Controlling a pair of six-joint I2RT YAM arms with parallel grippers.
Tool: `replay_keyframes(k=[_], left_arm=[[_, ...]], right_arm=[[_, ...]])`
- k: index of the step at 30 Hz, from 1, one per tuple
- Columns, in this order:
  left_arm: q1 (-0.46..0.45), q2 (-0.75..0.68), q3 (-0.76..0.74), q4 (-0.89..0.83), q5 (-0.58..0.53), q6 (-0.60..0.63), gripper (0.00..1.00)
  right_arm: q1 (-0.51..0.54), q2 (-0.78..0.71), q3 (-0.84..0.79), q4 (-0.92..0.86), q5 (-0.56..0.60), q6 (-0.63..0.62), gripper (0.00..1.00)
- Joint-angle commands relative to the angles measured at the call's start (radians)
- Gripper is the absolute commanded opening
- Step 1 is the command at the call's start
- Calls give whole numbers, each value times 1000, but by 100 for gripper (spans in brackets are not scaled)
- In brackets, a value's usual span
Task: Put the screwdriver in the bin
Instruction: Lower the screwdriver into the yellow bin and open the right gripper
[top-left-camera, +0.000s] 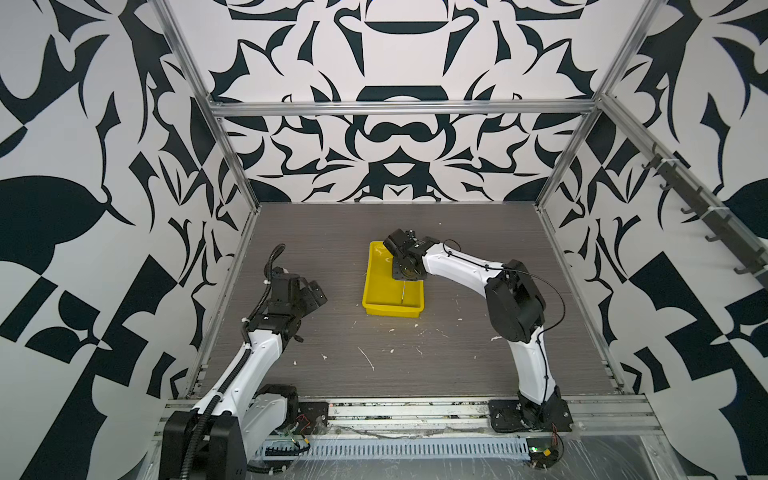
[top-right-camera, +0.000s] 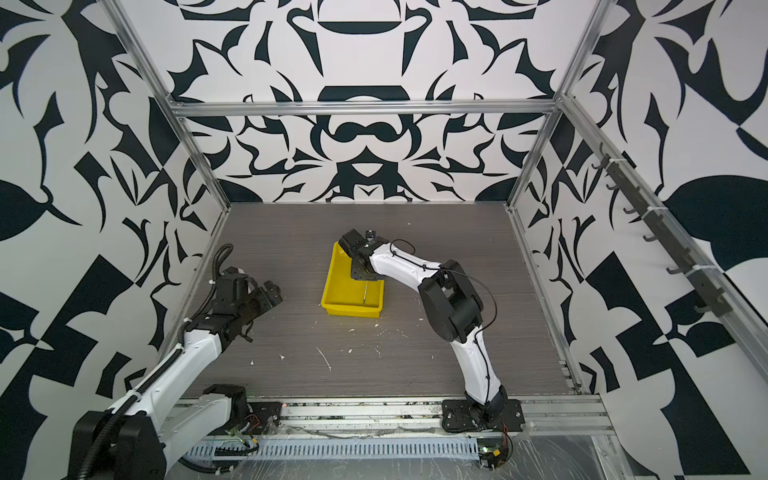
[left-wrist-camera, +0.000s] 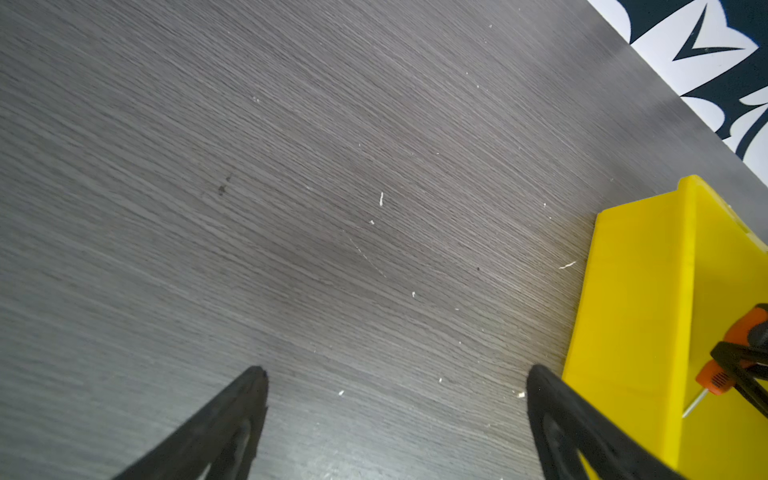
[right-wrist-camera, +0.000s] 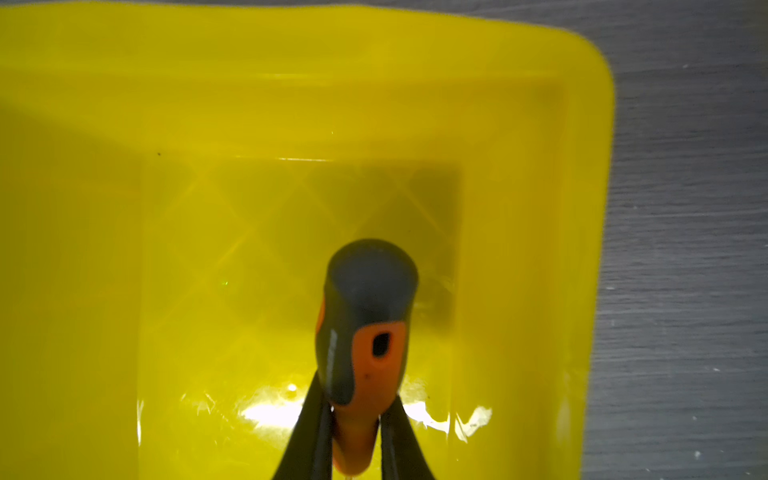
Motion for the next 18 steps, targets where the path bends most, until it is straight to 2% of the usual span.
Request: replay_keyframes(k=[1,6,9,14,18], left_arm=[[2,-4,29,-24,-13,-3,100],[2,-20,11,0,-6,-3,100],[2,-10,18,-1,13,1,100],[2,2,33,-20,4,3,100],[2,-22,19,-16,-6,-2,100]], right_arm=[[0,-25,47,-37,9,-11,0],[0,-52,40,-52,15,9,17],[0,-85,20,-45,23,19,21],[1,-142,-39,-19,-23,22,36],[2,-187,-58,-46,-21,12,39]])
